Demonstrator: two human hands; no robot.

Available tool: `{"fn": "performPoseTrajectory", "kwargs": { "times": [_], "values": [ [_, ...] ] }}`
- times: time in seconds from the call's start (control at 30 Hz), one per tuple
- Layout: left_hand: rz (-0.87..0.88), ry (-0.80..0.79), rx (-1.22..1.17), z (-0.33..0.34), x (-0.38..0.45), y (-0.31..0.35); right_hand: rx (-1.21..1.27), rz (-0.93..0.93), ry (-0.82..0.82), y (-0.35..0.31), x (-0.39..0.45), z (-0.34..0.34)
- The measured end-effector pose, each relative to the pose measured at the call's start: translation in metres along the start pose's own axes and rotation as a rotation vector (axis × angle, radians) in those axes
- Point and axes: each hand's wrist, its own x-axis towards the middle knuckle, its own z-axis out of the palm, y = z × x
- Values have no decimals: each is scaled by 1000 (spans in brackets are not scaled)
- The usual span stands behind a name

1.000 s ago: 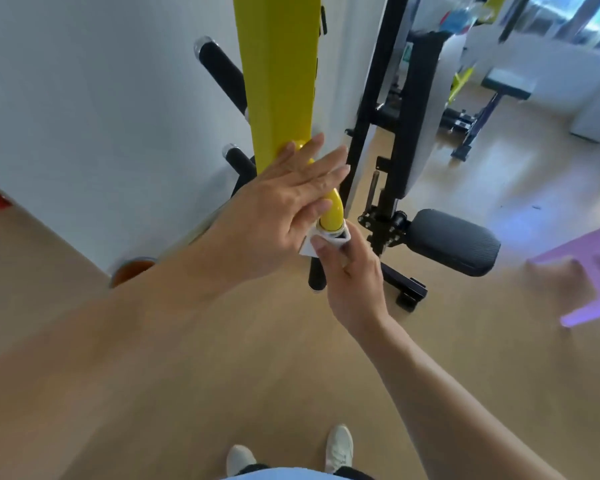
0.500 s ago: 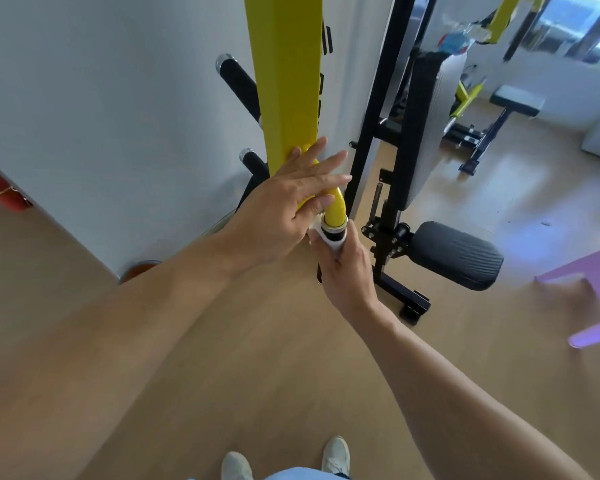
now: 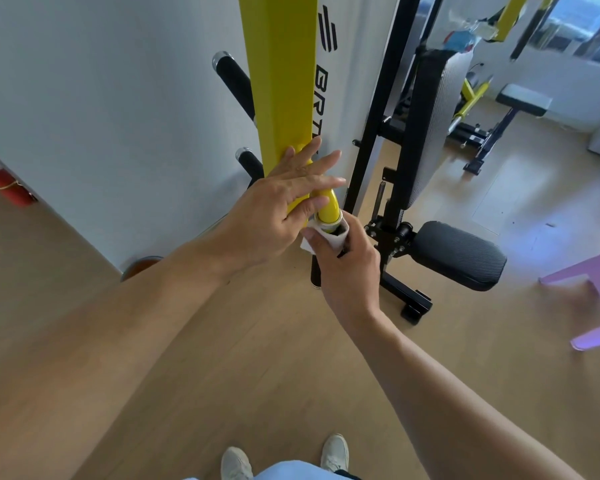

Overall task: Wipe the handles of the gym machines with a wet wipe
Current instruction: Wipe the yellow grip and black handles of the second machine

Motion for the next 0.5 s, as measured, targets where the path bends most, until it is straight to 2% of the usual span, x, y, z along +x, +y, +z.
{"fn": "performPoseTrajectory", "kwargs": {
  "times": [0.2,0.4,0.5],
  "values": [
    [0,20,7,1,2,-1,-132,127,-111,27,-15,1],
    [15,18,23,1,1,-3,-277,-54,-185,18,-21,-4],
    [26,10,51,3,1,-4,-342,-56,-208,25,-15,-2]
  ]
}}
